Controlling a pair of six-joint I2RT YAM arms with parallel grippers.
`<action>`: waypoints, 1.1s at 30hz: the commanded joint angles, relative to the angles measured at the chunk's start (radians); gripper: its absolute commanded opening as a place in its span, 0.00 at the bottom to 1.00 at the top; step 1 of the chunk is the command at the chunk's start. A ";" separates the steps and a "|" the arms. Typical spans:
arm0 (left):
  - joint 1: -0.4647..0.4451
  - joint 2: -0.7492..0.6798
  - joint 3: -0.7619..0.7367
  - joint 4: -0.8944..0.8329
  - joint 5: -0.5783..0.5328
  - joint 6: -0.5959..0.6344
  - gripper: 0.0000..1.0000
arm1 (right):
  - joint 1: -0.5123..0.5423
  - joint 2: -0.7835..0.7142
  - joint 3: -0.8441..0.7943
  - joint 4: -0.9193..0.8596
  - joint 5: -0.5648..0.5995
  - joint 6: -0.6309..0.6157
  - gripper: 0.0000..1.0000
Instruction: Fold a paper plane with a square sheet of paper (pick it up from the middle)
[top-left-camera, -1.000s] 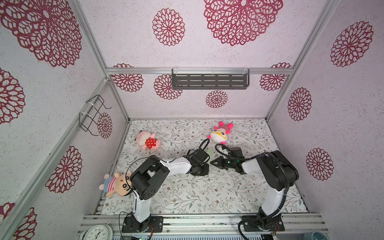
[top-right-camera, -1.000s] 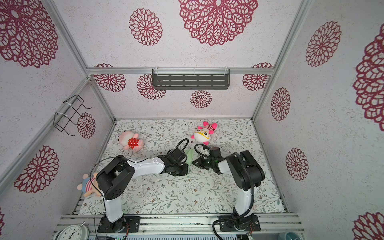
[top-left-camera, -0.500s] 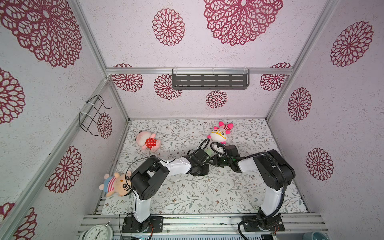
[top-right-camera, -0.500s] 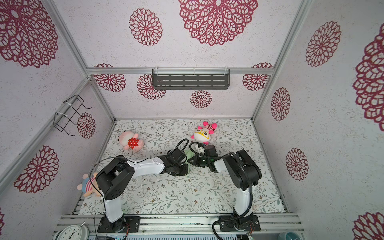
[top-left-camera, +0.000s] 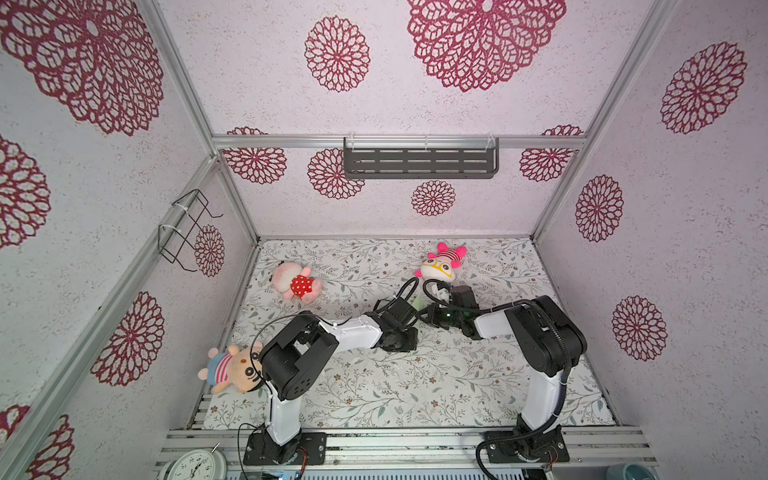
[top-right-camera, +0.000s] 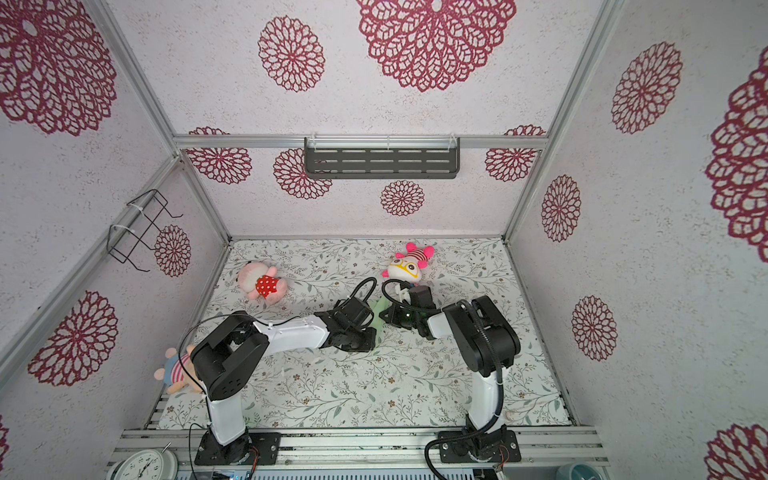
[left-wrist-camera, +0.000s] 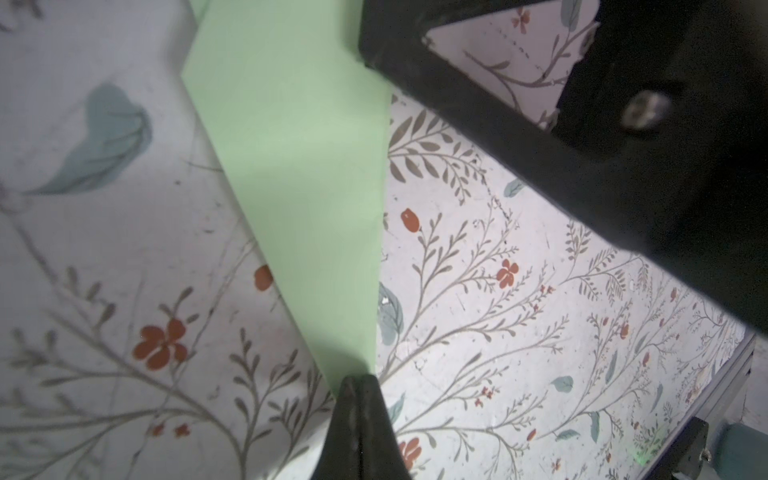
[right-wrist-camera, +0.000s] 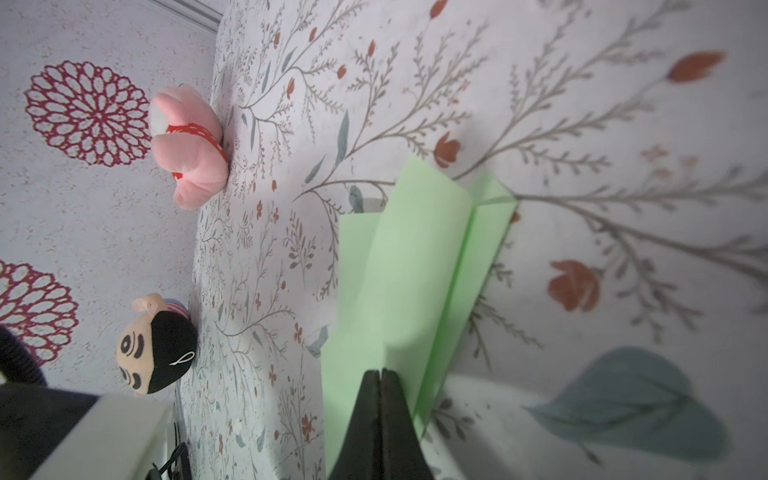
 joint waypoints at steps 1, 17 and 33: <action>-0.013 0.064 -0.060 -0.113 -0.020 -0.014 0.00 | -0.009 -0.007 0.017 -0.016 0.026 -0.025 0.05; 0.002 -0.016 -0.008 -0.108 -0.026 0.002 0.00 | -0.014 0.013 -0.006 -0.072 0.063 -0.037 0.05; 0.033 0.082 0.165 -0.087 -0.060 0.048 0.00 | -0.015 0.024 -0.028 -0.043 0.042 -0.007 0.04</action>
